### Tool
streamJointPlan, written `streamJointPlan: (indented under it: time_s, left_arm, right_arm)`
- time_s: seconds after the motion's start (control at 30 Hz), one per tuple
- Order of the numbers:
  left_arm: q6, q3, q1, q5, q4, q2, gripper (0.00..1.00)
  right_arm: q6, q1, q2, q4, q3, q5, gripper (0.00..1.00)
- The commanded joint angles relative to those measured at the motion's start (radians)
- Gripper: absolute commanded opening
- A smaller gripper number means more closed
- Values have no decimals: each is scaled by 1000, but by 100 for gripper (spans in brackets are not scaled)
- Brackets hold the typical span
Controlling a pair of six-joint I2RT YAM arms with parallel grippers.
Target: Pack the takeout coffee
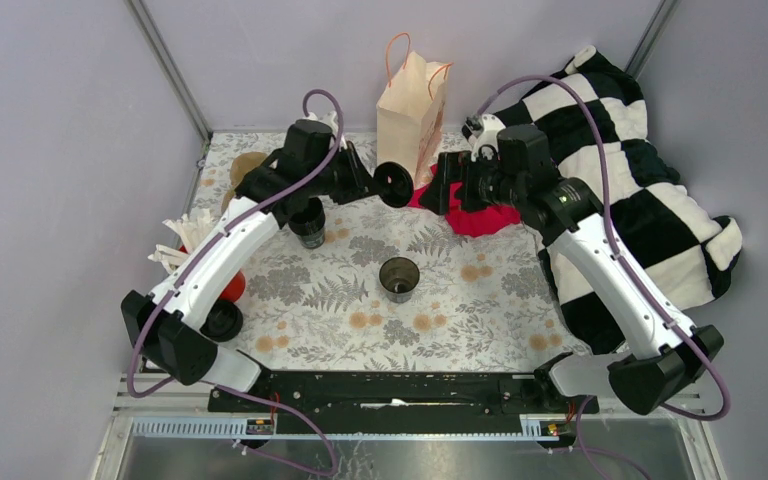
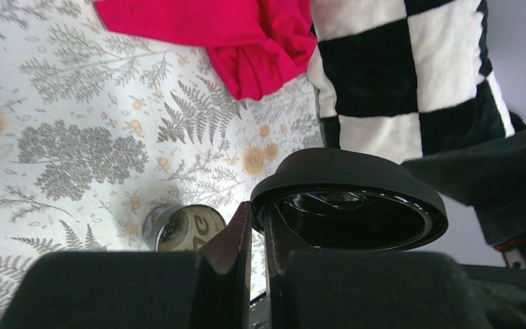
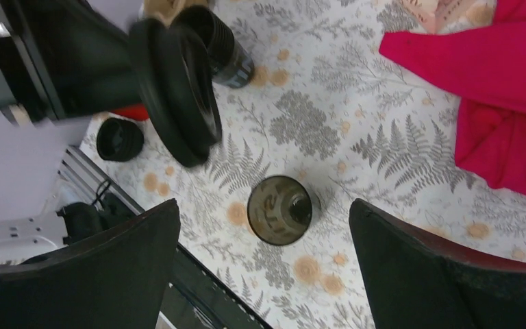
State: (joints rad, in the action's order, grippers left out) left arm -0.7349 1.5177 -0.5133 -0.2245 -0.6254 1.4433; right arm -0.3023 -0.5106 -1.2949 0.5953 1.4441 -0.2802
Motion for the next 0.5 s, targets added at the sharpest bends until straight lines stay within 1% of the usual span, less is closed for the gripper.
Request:
streamJointPlan:
  time_s: [0.0,0.17,0.37,0.47]
  left_arm:
    - [-26,-3,-31,33,19,15,0]
    - [-1,55,-33,44,-108,67,0]
    - [47,112,-31,-17,-279,130,0]
    - [62,122,-31,-44,-351,157,0]
  right_arm:
    - [-51,-8,-73,-50,98,-31,98]
    - [-36,-10,-124,-45,118,-86,91]
    - [262,-58,-60,-67,11,-82,93]
    - [413,-63,29,-148,-101,-132,92]
